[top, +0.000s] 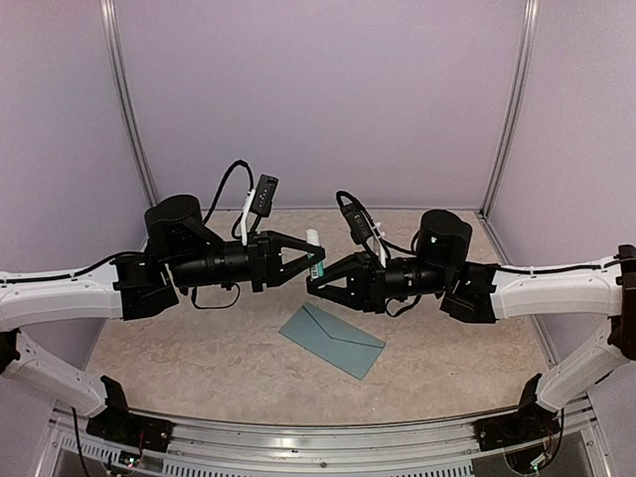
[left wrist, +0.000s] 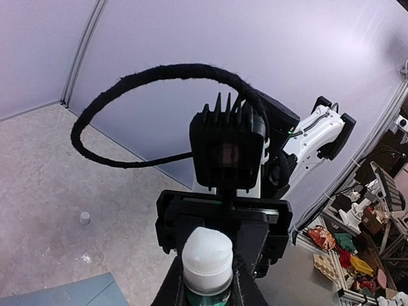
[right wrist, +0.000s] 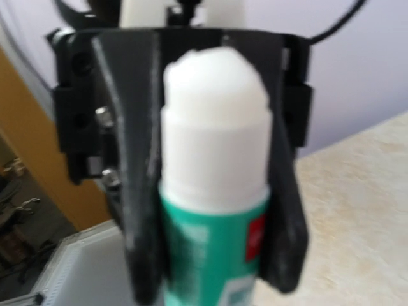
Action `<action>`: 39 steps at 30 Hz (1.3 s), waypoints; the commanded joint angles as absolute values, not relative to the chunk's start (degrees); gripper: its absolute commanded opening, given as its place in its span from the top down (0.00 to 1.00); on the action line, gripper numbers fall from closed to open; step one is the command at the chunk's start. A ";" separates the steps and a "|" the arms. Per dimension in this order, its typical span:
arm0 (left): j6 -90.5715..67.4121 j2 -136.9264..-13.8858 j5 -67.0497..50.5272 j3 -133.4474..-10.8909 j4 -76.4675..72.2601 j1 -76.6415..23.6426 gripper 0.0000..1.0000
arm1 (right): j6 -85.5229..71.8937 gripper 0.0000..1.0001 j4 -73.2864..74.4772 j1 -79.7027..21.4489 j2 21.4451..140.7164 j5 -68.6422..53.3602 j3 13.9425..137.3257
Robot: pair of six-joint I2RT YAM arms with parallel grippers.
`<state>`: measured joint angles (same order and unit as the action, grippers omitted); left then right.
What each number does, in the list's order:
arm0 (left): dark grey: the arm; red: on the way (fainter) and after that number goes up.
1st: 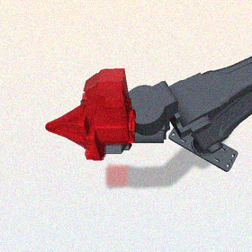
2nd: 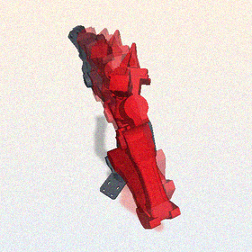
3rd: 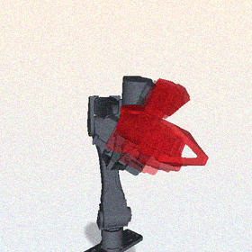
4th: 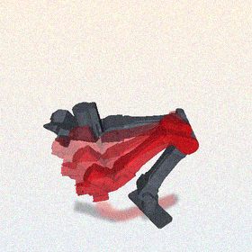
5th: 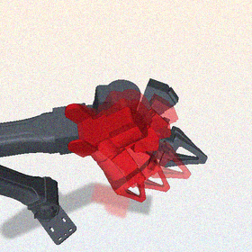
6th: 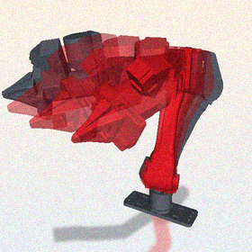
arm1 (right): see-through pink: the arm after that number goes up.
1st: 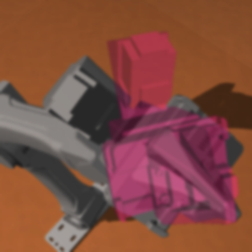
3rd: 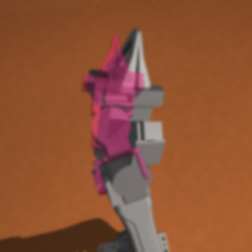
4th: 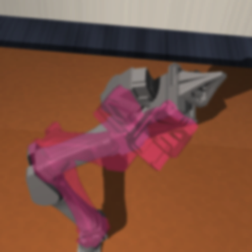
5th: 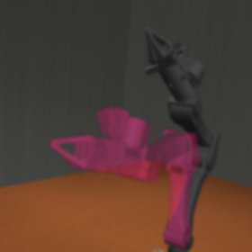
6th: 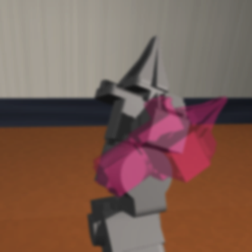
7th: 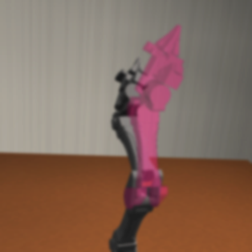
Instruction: Place the letter into the envelope and seal it
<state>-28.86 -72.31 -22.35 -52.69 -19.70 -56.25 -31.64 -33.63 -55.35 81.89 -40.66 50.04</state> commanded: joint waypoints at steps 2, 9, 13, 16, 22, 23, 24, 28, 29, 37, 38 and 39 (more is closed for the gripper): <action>-28.31 -70.09 -14.29 -51.24 -20.26 -56.24 0.93 | -26.46 0.91 -19.92 -55.87 78.73 -24.41 53.27; -30.06 -70.67 -1.62 -51.51 -18.05 -56.89 0.95 | -26.25 0.92 -4.35 -57.09 83.67 1.82 61.71; -33.04 -72.30 3.19 -51.30 -17.91 -56.95 0.95 | -25.94 0.92 -0.44 -59.06 88.59 12.46 67.71; -34.95 -73.56 5.04 -51.11 -18.12 -57.07 0.95 | -25.87 0.92 3.01 -60.83 92.86 19.00 72.95; -37.26 -74.45 6.18 -50.61 -18.60 -56.99 0.96 | -26.59 0.86 4.85 -62.32 95.17 21.67 76.90; -37.19 -74.31 5.92 -50.64 -18.36 -56.68 0.96 | -26.29 0.83 3.70 -62.29 94.13 20.50 75.89; -37.18 -74.03 5.31 -50.66 -18.29 -56.32 0.96 | -25.57 0.75 2.21 -62.23 92.92 18.94 74.61; -37.37 -72.31 0.73 -50.46 -18.81 -54.10 0.96 | -22.22 0.47 -4.92 -60.81 87.37 5.30 67.82; -37.31 -71.77 -0.83 -50.32 -18.99 -53.53 0.96 | -21.78 0.42 -6.68 -60.34 86.05 1.89 65.96; -34.76 -67.21 -7.03 -47.49 -19.05 -50.50 0.91 | -24.51 0.31 -17.40 -55.93 77.73 -15.34 54.06; -33.77 -66.40 -7.29 -47.08 -18.36 -50.10 0.88 | -25.07 0.31 -17.26 -55.14 77.02 -15.31 53.10; -32.70 -65.99 -7.24 -46.70 -17.06 -49.52 0.86 | -25.49 0.31 -17.22 -54.64 76.16 -15.01 52.03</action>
